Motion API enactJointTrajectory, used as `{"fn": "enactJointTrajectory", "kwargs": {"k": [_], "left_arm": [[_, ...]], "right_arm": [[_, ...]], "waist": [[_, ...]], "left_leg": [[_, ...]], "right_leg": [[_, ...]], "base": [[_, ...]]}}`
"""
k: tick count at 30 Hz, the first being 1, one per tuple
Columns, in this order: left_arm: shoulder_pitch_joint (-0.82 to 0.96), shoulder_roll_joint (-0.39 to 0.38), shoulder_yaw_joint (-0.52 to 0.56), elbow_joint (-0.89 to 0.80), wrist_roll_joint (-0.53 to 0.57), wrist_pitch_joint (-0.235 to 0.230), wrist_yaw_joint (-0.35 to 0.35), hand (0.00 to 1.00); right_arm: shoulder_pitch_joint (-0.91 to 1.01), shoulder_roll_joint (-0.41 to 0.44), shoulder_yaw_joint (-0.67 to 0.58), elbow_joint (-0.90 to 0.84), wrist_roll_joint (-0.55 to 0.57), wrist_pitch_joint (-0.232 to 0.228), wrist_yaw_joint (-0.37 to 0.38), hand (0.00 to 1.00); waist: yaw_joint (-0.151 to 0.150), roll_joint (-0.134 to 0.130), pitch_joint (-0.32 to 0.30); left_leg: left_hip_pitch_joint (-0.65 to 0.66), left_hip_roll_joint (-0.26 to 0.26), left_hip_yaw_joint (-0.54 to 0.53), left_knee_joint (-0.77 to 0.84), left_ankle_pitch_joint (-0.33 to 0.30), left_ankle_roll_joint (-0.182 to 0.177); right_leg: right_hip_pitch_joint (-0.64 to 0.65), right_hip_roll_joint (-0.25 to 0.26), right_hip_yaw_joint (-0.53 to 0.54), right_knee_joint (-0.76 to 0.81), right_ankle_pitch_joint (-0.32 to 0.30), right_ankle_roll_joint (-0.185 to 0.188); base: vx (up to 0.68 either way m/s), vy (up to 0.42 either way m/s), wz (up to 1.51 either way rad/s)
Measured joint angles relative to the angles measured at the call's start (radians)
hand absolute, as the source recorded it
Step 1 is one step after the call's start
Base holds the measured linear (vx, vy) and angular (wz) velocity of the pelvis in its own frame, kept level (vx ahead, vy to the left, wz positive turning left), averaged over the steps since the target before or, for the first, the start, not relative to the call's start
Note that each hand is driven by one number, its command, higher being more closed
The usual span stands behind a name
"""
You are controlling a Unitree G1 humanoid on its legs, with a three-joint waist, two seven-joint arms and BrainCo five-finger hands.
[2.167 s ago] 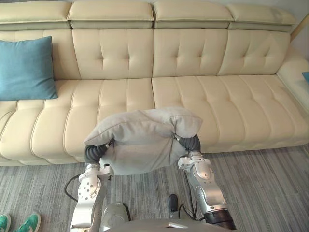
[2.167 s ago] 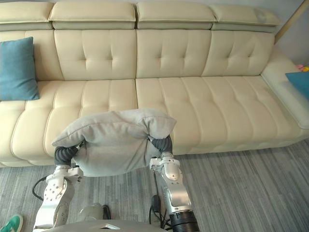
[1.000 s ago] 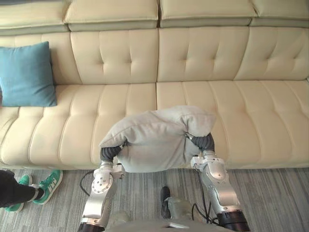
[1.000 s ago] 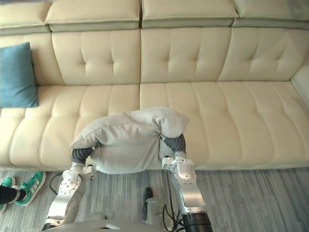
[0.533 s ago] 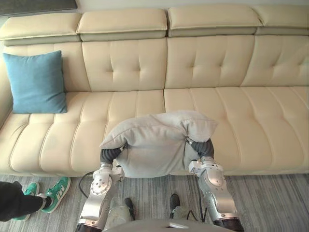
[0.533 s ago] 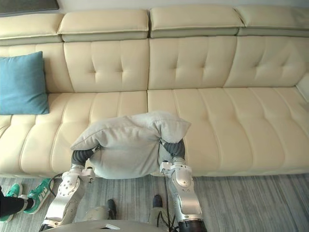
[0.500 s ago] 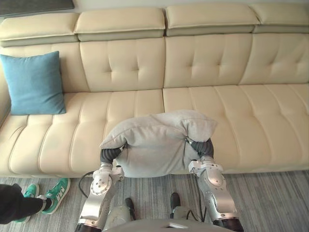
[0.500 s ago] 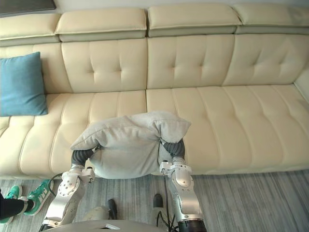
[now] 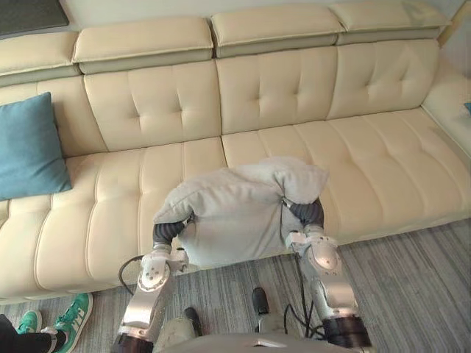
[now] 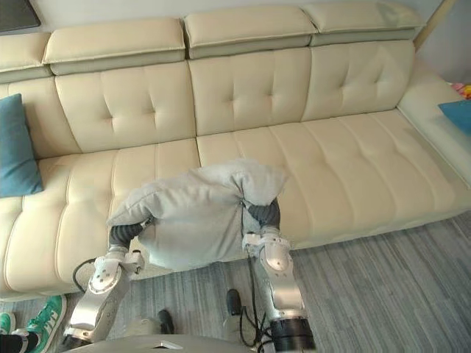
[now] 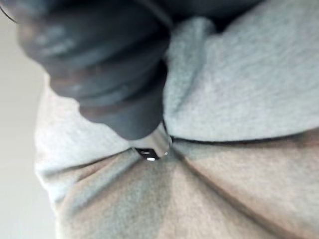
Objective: Pick up cushions and gather them together orderly.
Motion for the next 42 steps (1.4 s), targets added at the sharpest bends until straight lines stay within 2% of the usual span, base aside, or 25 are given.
{"fn": "enactJointTrajectory", "kwargs": {"k": [3, 5, 8, 10, 13, 14, 17, 22, 27, 31, 33, 36, 40, 42], "left_arm": [[-0.12, 0.039, 0.002, 0.049, 0.003, 0.0, 0.043, 1.0], [-0.264, 0.072, 0.014, 0.088, 0.018, 0.0, 0.095, 1.0], [-0.42, 0.102, 0.043, 0.114, 0.018, 0.0, 0.161, 1.0], [-0.552, 0.108, 0.084, 0.118, 0.017, -0.001, 0.215, 1.0], [-0.675, 0.098, 0.113, 0.117, 0.016, -0.003, 0.28, 1.0], [-0.738, 0.098, 0.126, 0.119, 0.016, -0.004, 0.308, 1.0], [-0.84, 0.099, 0.149, 0.122, 0.017, -0.005, 0.346, 1.0], [-1.012, 0.105, 0.195, 0.128, 0.016, -0.017, 0.377, 1.0], [-1.165, 0.107, 0.215, 0.196, -0.006, -0.033, 0.382, 1.0], [-1.293, 0.124, 0.231, 0.254, -0.028, -0.034, 0.382, 1.0], [-1.331, 0.128, 0.232, 0.282, -0.036, -0.034, 0.382, 1.0], [-1.373, 0.156, 0.227, 0.322, -0.041, -0.034, 0.378, 1.0], [-1.393, 0.162, 0.217, 0.373, -0.04, -0.033, 0.358, 1.0], [-1.393, 0.162, 0.192, 0.396, -0.04, -0.032, 0.352, 1.0]], "right_arm": [[-0.122, -0.019, 0.023, 0.035, -0.007, 0.0, -0.04, 1.0], [-0.281, -0.032, 0.032, 0.088, -0.007, 0.0, -0.085, 1.0], [-0.453, -0.033, 0.035, 0.137, -0.005, 0.0, -0.142, 1.0], [-0.568, -0.033, 0.029, 0.137, -0.004, 0.0, -0.192, 1.0], [-0.671, -0.032, 0.023, 0.131, -0.007, 0.0, -0.258, 1.0], [-0.718, -0.018, 0.004, 0.129, -0.008, -0.002, -0.297, 1.0], [-0.799, 0.003, -0.018, 0.13, -0.01, -0.002, -0.353, 1.0], [-0.956, 0.022, -0.067, 0.13, -0.009, -0.002, -0.39, 1.0], [-1.072, 0.021, -0.124, 0.131, 0.006, -0.003, -0.406, 1.0], [-1.214, 0.0, -0.149, 0.182, 0.016, -0.012, -0.428, 1.0], [-1.259, -0.013, -0.164, 0.224, 0.037, -0.021, -0.43, 1.0], [-1.31, -0.035, -0.164, 0.282, 0.047, -0.027, -0.431, 1.0], [-1.331, -0.067, -0.16, 0.334, 0.042, -0.026, -0.435, 1.0], [-1.335, -0.082, -0.157, 0.355, 0.033, -0.022, -0.463, 1.0]], "waist": [[-0.006, 0.0, 0.001], [-0.015, -0.001, 0.017], [-0.01, -0.001, 0.043], [0.01, 0.005, 0.096], [0.022, 0.016, 0.111], [0.033, 0.018, 0.129], [0.058, 0.024, 0.133], [0.086, 0.045, 0.168], [0.087, 0.054, 0.203], [0.093, 0.056, 0.206], [0.098, 0.058, 0.212], [0.101, 0.061, 0.214], [0.096, 0.068, 0.228], [0.092, 0.069, 0.23]], "left_leg": [[-0.029, -0.005, 0.007, -0.009, 0.014, 0.0], [-0.087, -0.005, 0.011, -0.003, 0.033, 0.004], [-0.16, 0.005, 0.021, 0.023, 0.045, 0.008], [-0.209, 0.021, 0.012, 0.048, 0.047, 0.006], [-0.288, 0.035, -0.023, 0.07, 0.06, 0.0], [-0.307, 0.035, -0.045, 0.056, 0.081, -0.006], [-0.345, 0.026, -0.058, 0.0, 0.134, -0.013], [-0.415, 0.013, -0.078, -0.081, 0.202, -0.022], [-0.496, 0.007, -0.105, -0.108, 0.25, -0.017], [-0.563, -0.014, -0.117, -0.202, 0.334, -0.022], [-0.567, -0.019, -0.121, -0.257, 0.373, -0.036], [-0.581, -0.026, -0.132, -0.354, 0.437, -0.052], [-0.618, -0.033, -0.132, -0.36, 0.464, -0.07], [-0.646, -0.038, -0.131, -0.36, 0.48, -0.077]], "right_leg": [[-0.04, -0.001, 0.016, -0.004, 0.013, -0.015], [-0.091, -0.002, 0.02, -0.017, 0.048, -0.02], [-0.157, 0.001, 0.027, -0.023, 0.083, -0.012], [-0.191, 0.008, 0.013, -0.013, 0.094, -0.006], [-0.257, 0.019, -0.023, 0.022, 0.096, 0.0], [-0.282, 0.02, -0.047, 0.047, 0.085, -0.001], [-0.356, 0.015, -0.082, 0.109, 0.057, -0.006], [-0.457, 0.002, -0.121, 0.146, 0.051, -0.008], [-0.54, -0.01, -0.158, 0.186, 0.04, -0.012], [-0.653, -0.025, -0.181, 0.222, 0.032, -0.018], [-0.683, -0.027, -0.19, 0.235, 0.026, -0.022], [-0.768, -0.035, -0.206, 0.317, -0.016, -0.032], [-0.829, -0.053, -0.219, 0.392, -0.057, -0.038], [-0.871, -0.065, -0.227, 0.436, -0.078, -0.045]], "base": [[-0.1, -0.014, -0.12], [-0.12, -0.039, -0.05], [-0.14, -0.056, -0.1], [-0.15, -0.085, 0.03], [-0.12, -0.086, 0.3], [-0.08, -0.091, 0.48], [-0.05, -0.086, 0.39], [-0.03, -0.061, 0.27], [-0.03, -0.036, 0.28], [-0.02, -0.021, 0.23], [0.0, -0.019, 0.22], [0.02, -0.018, 0.19], [0.03, -0.028, 0.25], [0.03, -0.051, 0.24]]}}
